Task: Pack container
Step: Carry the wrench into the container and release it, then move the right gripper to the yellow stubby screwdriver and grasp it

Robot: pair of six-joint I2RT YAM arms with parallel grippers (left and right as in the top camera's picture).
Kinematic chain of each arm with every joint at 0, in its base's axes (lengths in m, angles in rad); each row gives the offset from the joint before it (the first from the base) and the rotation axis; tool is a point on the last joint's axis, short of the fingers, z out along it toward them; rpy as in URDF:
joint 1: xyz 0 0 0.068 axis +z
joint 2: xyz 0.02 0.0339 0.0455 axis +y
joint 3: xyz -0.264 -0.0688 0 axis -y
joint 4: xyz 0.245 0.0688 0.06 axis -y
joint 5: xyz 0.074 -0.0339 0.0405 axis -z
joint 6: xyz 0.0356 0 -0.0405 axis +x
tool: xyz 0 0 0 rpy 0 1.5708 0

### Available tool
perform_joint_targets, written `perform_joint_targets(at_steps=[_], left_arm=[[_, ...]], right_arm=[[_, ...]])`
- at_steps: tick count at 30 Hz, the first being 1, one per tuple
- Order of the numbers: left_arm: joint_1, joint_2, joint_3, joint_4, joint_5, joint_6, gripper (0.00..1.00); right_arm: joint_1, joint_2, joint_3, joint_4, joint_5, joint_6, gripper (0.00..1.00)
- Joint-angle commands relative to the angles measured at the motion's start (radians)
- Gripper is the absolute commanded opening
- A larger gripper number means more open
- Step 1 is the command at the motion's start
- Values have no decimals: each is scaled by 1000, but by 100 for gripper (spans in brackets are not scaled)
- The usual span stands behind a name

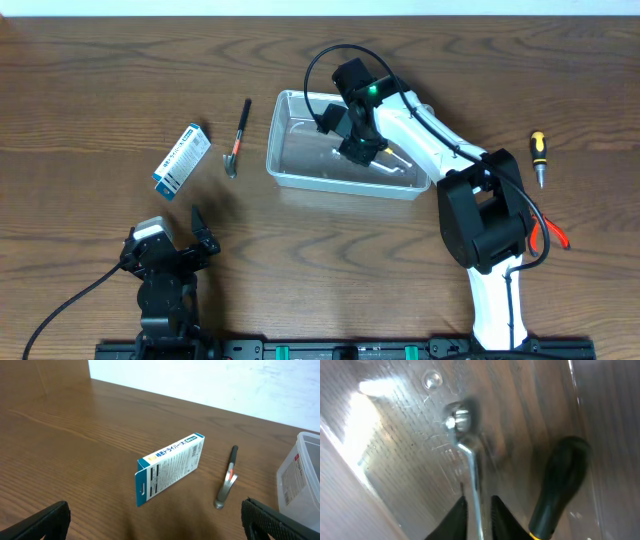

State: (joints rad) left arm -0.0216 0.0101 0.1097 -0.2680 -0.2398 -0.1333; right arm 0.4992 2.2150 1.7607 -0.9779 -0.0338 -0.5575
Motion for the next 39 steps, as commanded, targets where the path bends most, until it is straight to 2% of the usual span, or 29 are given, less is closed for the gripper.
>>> perform_joint_targets(at_steps=[1, 4, 7, 12, 14, 16, 19, 24, 30, 34, 39], left_arm=[[3, -6, -23, -7, -5, 6, 98], [3, -6, -23, -7, -4, 6, 98], [3, -6, -23, -7, -5, 6, 98], [3, -6, -23, -7, -5, 6, 98], [3, -6, -23, -7, -5, 6, 98], [3, -6, -23, -7, -5, 6, 98], [3, -6, -23, -7, -5, 6, 98], [3, -6, -23, -7, -4, 6, 98], [3, -6, -23, -7, -4, 6, 98], [3, -6, -23, -7, -4, 6, 98], [3, -6, -23, -7, -4, 6, 98]], right_arm=[[22, 1, 26, 0, -8, 14, 11], [33, 1, 62, -19, -8, 51, 7], [46, 1, 148, -77, -8, 75, 8], [52, 1, 355, -190, 6, 153, 18], [45, 1, 440, -232, 55, 212, 23], [31, 1, 531, -286, 119, 268, 32], [-5, 1, 640, -359, 210, 344, 38], [-113, 1, 727, -463, 248, 409, 37], [-319, 1, 719, -548, 233, 492, 36], [-465, 1, 709, -567, 197, 499, 40], [-621, 2, 663, -578, 170, 513, 39]])
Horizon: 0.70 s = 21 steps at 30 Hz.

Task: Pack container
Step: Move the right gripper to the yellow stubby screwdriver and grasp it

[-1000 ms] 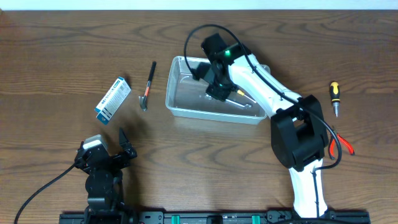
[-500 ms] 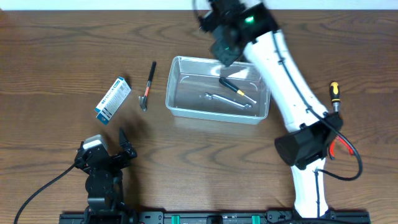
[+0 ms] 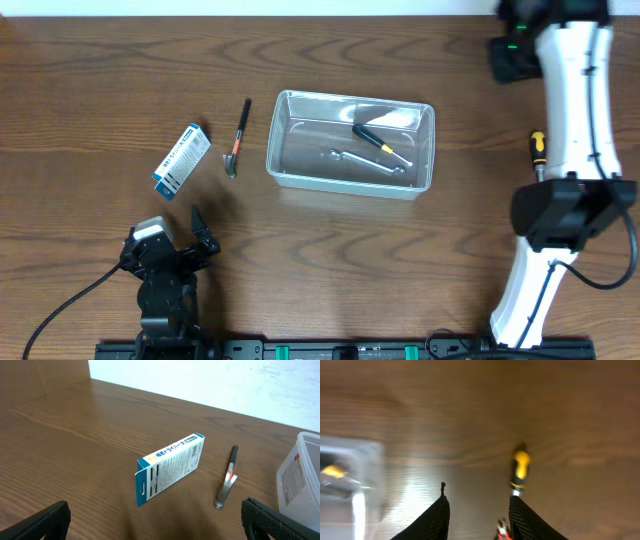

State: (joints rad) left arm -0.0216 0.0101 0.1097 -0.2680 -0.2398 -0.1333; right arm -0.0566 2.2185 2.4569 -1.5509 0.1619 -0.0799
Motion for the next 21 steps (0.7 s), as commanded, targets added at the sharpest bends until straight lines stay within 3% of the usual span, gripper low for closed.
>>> perform_joint_targets(at_steps=[1, 10, 21], left_arm=[[3, -6, -23, -7, -4, 6, 98], [3, -6, -23, -7, -5, 6, 98], [3, -6, -23, -7, -5, 6, 98]], right_arm=[[-85, -2, -44, -4, -29, 35, 38], [-238, -2, -268, 105, -69, -59, 42], [-269, -2, -542, 331, -118, -129, 49]])
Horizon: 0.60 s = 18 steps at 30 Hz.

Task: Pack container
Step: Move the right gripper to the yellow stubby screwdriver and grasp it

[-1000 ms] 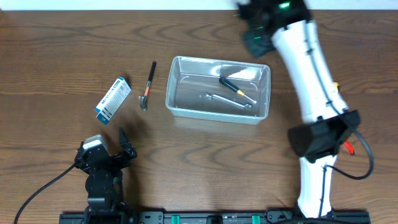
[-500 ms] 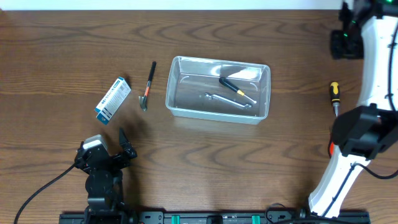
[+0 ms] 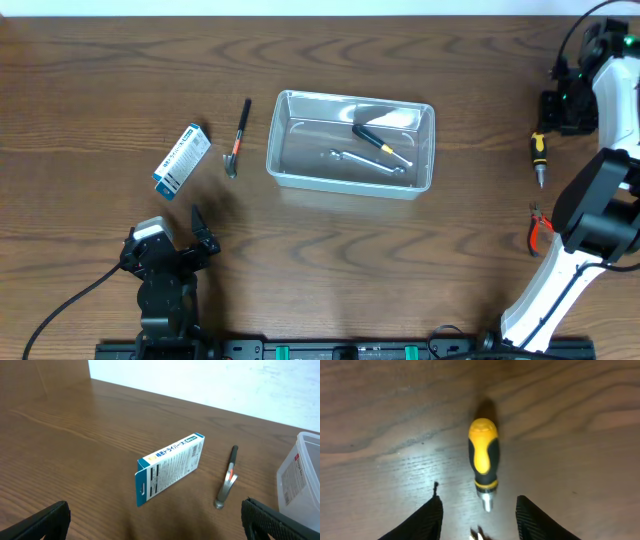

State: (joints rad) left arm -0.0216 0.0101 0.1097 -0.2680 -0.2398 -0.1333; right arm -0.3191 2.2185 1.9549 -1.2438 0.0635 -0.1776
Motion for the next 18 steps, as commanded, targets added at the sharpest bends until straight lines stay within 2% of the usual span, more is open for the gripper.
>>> perform_joint_targets(at_steps=[1, 9, 18], left_arm=[[3, -6, -23, -7, -5, 6, 98], [3, -6, -23, -7, -5, 6, 98], [3, -6, -23, -7, -4, 6, 98]], right_arm=[[-7, -2, -56, 38, -20, -38, 50], [-9, -2, -195, 155, -20, -64, 56], [-12, -2, -259, 233, -19, -93, 58]])
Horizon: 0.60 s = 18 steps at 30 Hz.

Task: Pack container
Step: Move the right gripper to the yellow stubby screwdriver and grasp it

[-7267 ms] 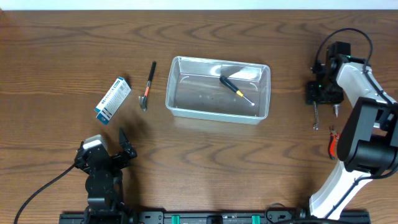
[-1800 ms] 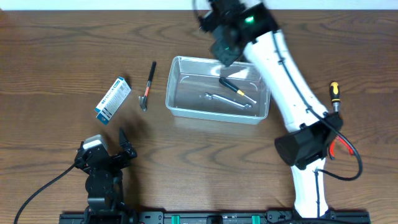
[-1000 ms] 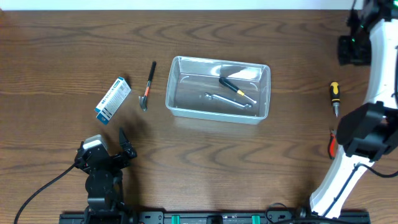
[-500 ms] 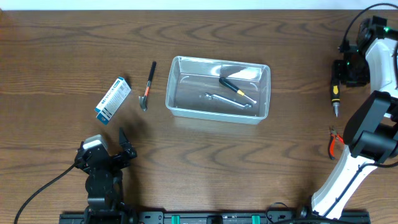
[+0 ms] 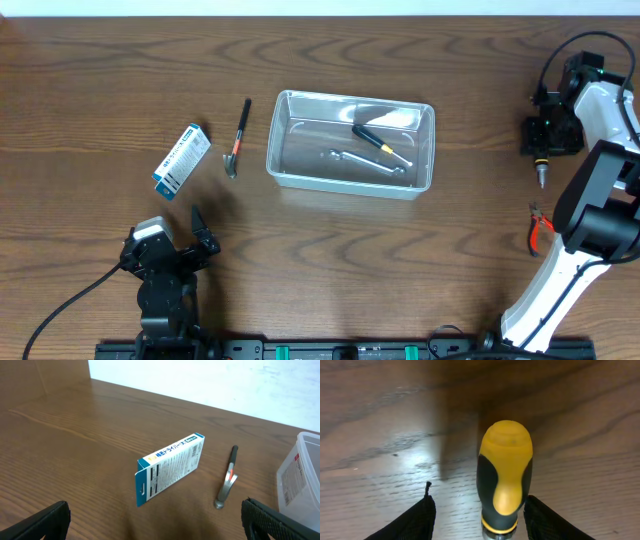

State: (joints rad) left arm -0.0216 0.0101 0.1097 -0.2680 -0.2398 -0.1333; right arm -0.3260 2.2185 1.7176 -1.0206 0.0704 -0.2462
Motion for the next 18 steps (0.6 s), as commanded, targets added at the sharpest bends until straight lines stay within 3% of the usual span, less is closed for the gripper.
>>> perform_joint_targets(at_steps=[1, 8, 18], left_arm=[[3, -6, -23, -7, -4, 6, 98], [3, -6, -23, -7, -5, 6, 98], [3, -6, -23, -7, -5, 6, 98]], right_arm=[[-7, -2, -24, 15, -26, -25, 58], [-19, -2, -24, 34, -26, -25, 59], [-49, 1, -31, 49, -30, -24, 54]])
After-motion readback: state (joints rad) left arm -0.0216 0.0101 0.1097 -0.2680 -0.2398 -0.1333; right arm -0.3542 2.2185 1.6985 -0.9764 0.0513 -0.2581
